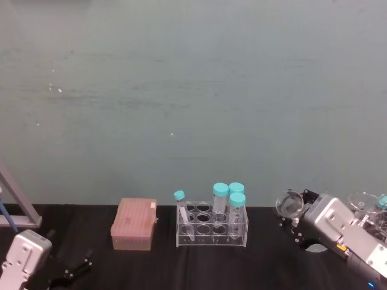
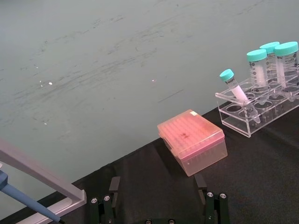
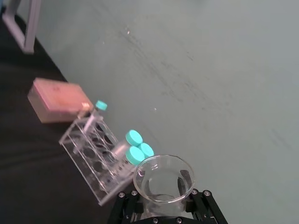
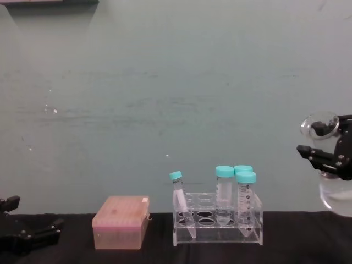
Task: Pick up the beaker with the right gripper, shake it three times, and then put it down.
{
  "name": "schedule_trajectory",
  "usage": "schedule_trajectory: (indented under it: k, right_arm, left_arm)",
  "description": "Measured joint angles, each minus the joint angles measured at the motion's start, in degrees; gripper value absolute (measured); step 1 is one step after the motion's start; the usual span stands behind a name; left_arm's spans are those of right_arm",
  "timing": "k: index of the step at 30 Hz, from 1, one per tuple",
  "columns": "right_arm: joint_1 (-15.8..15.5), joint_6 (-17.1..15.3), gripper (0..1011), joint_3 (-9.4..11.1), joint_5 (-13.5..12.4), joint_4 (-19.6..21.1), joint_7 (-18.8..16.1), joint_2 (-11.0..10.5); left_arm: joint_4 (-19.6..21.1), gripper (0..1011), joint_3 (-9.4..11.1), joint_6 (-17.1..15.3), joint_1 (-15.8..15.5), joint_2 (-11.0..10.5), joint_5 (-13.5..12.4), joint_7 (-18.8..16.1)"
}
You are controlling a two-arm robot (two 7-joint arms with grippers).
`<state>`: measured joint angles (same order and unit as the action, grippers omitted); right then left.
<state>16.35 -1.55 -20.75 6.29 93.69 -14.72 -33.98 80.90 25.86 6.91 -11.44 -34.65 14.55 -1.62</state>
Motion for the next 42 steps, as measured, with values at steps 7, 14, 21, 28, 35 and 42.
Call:
schedule_trajectory:
  k: [7, 14, 21, 28, 35, 42]
  right_arm:
    - [0.58, 0.43, 449, -0.45, 3.66, -0.76, 0.06, -0.33]
    - [-0.68, -0.93, 449, 3.45, -4.54, -1.41, -2.82, 3.9]
    - [-3.35, -6.8, 449, 9.04, -19.02, -1.83, -5.5, 11.47]
    - [-4.58, -9.88, 449, 9.71, -23.34, -1.6, -4.46, 13.59]
    - [-5.08, -10.43, 449, 9.33, -24.57, -1.12, -2.9, 13.42]
    - [-5.3, -10.74, 449, 9.55, -24.6, -0.88, -1.69, 13.55]
  left_arm:
    - [0.0, 1000, 0.0, 0.0, 0.0, 0.0, 0.0, 0.0]
    - [0.0, 1000, 0.0, 0.0, 0.0, 0.0, 0.0, 0.0]
    - [0.0, 1000, 0.0, 0.0, 0.0, 0.0, 0.0, 0.0]
    - [0.0, 1000, 0.0, 0.0, 0.0, 0.0, 0.0, 0.0]
    - [0.0, 1000, 0.0, 0.0, 0.0, 0.0, 0.0, 0.0]
    - [0.0, 1000, 0.0, 0.0, 0.0, 0.0, 0.0, 0.0]
